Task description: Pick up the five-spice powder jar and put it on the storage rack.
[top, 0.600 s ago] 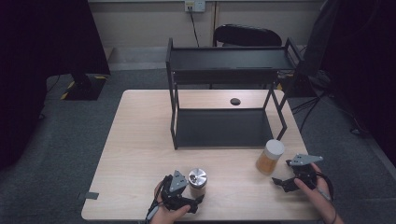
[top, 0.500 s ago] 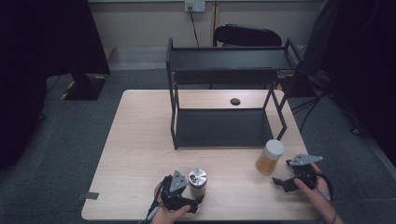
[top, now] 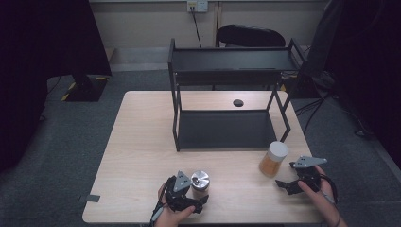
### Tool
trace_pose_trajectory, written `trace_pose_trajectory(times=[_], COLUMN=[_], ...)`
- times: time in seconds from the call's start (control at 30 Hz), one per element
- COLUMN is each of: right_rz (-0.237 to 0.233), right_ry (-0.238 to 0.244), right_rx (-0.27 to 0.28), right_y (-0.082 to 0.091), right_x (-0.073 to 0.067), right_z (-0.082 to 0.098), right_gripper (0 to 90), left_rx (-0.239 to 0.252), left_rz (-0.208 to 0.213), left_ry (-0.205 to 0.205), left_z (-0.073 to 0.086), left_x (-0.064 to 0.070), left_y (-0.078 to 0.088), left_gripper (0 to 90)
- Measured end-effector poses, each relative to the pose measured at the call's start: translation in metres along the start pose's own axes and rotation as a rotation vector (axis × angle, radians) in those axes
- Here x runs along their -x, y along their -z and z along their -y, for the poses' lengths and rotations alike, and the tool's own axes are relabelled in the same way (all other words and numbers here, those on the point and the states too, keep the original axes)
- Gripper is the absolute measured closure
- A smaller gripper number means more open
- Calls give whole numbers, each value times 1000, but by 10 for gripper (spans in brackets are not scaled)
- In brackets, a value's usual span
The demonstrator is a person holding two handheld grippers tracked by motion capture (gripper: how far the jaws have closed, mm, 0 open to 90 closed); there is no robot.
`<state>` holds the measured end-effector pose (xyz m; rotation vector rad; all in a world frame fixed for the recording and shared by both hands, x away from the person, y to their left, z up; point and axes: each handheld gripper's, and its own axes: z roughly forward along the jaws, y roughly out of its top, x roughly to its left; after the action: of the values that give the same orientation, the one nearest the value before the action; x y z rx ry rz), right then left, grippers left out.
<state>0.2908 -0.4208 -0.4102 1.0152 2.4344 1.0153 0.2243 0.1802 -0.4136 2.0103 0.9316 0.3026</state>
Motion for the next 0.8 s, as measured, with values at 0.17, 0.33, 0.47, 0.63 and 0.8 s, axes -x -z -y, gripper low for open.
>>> trace_pose_trajectory(times=[0.17,0.33,0.47,0.63,0.8], right_rz=[0,0,0,0,0], right_ry=[0,0,0,0,0], right_rx=[0,0,0,-1,-1], right_y=[0,0,0,0,0], right_x=[0,0,0,0,0], right_z=[0,0,0,0,0], right_gripper=[0,0,0,0,0], left_rx=[-2,-9,-9,-5,2], left_rz=[-10,-20,-11,-9,-4], left_ry=[-1,6,-13,-18,-21], left_z=[-2,-2,-4,-6,-8], left_x=[2,3,3,5,7], left_y=[-5,-8,-9,-12,-15], left_gripper=[44,109,152,197,243])
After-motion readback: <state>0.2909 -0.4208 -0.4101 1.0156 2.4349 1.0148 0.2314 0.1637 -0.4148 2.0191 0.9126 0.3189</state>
